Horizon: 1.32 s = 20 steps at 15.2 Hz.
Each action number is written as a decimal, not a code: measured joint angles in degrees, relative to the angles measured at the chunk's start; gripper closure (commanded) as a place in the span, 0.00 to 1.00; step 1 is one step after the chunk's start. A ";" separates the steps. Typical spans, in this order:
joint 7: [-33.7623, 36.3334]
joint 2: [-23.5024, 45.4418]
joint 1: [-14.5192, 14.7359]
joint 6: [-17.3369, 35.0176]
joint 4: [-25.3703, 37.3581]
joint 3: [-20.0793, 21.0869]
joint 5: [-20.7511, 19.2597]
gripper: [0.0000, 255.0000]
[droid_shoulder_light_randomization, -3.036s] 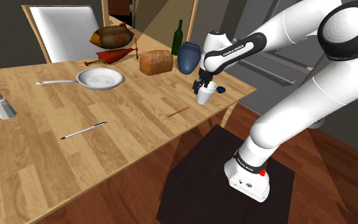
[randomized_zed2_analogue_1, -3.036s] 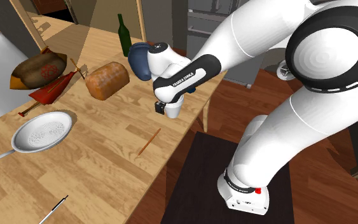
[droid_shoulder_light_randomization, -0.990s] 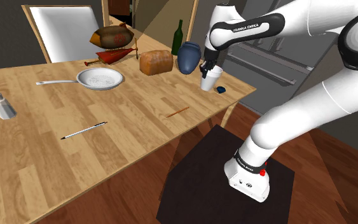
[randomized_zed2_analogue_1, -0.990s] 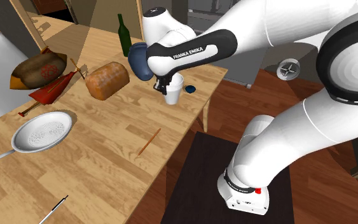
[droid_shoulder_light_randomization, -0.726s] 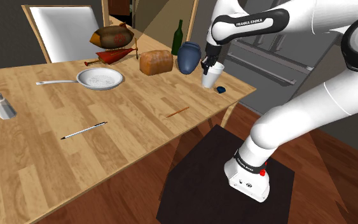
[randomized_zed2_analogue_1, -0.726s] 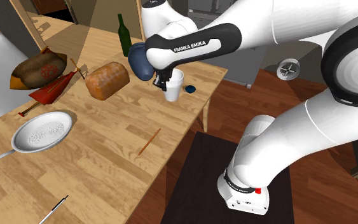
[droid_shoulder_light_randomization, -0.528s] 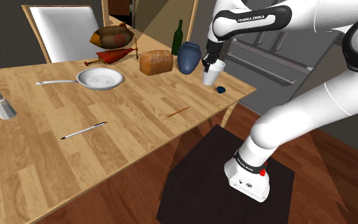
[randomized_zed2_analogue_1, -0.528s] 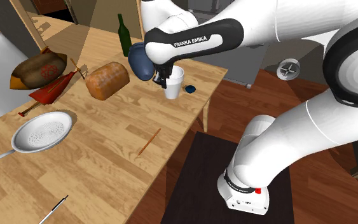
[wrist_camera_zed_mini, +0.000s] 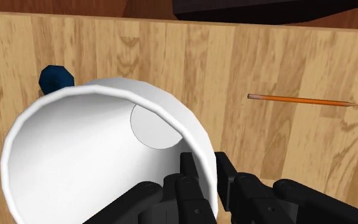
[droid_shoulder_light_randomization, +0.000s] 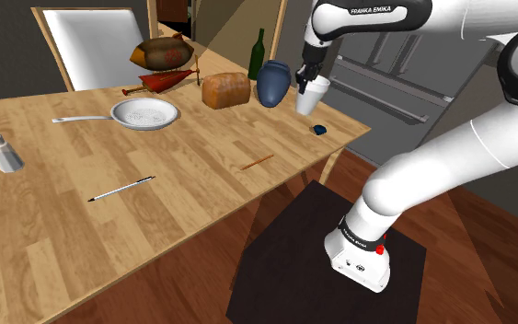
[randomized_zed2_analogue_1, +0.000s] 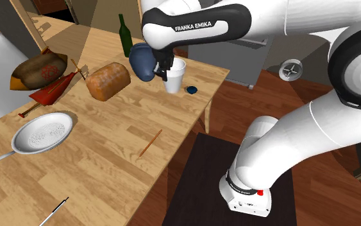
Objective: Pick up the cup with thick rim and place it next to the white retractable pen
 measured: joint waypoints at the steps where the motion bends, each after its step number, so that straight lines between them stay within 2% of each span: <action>1: -0.07 -0.14 0.03 -0.68 0.53 0.08 0.06 1.00; 5: 0.12 -0.29 0.29 -3.12 2.73 0.67 0.40 1.00; 12: 8.75 0.67 3.59 -5.05 3.93 7.37 2.73 1.00; 20: 19.59 5.74 7.45 -7.14 9.22 15.44 5.13 1.00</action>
